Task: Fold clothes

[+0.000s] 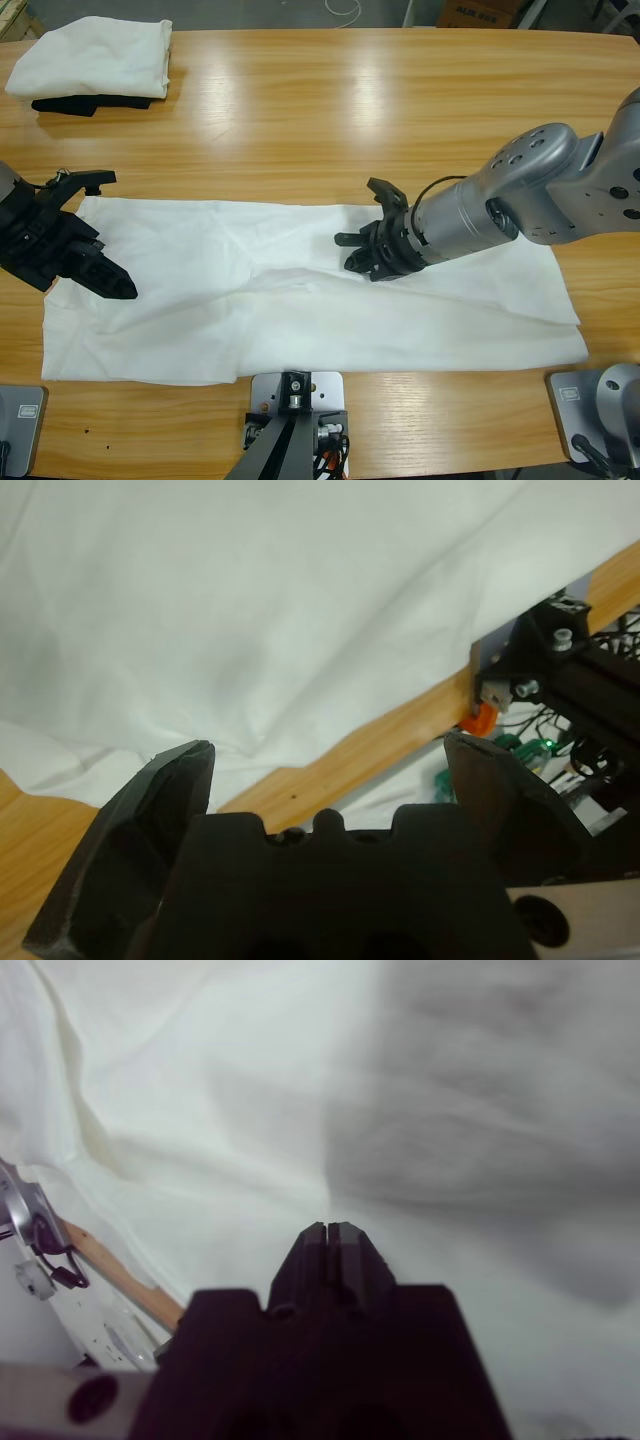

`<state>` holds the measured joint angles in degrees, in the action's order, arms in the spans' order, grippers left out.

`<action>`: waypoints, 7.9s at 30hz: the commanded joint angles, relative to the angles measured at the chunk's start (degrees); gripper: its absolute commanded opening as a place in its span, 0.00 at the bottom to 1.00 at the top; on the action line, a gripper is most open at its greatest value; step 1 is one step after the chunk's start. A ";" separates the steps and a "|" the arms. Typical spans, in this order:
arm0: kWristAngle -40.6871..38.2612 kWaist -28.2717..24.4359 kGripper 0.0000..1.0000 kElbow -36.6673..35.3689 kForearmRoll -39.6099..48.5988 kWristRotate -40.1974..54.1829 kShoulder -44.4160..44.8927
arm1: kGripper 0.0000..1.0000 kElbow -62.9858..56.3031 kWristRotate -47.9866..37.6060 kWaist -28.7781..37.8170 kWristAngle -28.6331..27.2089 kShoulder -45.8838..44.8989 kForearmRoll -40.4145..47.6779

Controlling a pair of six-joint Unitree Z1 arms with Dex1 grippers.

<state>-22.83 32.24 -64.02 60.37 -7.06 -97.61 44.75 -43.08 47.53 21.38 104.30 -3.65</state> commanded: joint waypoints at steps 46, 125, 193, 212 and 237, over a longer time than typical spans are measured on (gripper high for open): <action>-0.97 5.70 0.79 5.24 -8.78 -8.54 0.58 | 0.00 2.02 1.42 6.37 4.06 -3.93 3.30; 16.08 22.17 0.00 10.50 -16.04 -18.96 -11.04 | 1.00 4.73 27.38 -54.81 -9.30 -12.12 -30.13; 18.95 16.54 0.00 5.93 -5.97 -18.52 -0.72 | 0.30 -9.24 20.59 -62.12 14.92 -0.89 -19.29; 19.23 16.54 0.00 5.84 -5.97 -18.52 -0.40 | 0.00 -6.64 25.34 -60.98 -2.06 -14.11 -21.40; 19.81 16.54 0.00 5.93 -6.41 -18.54 -0.30 | 0.00 28.46 12.58 -20.02 -41.84 -24.04 -63.06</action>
<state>-4.17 49.45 -58.06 53.78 -25.73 -98.30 62.61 -22.16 -0.12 -20.21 80.77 -56.00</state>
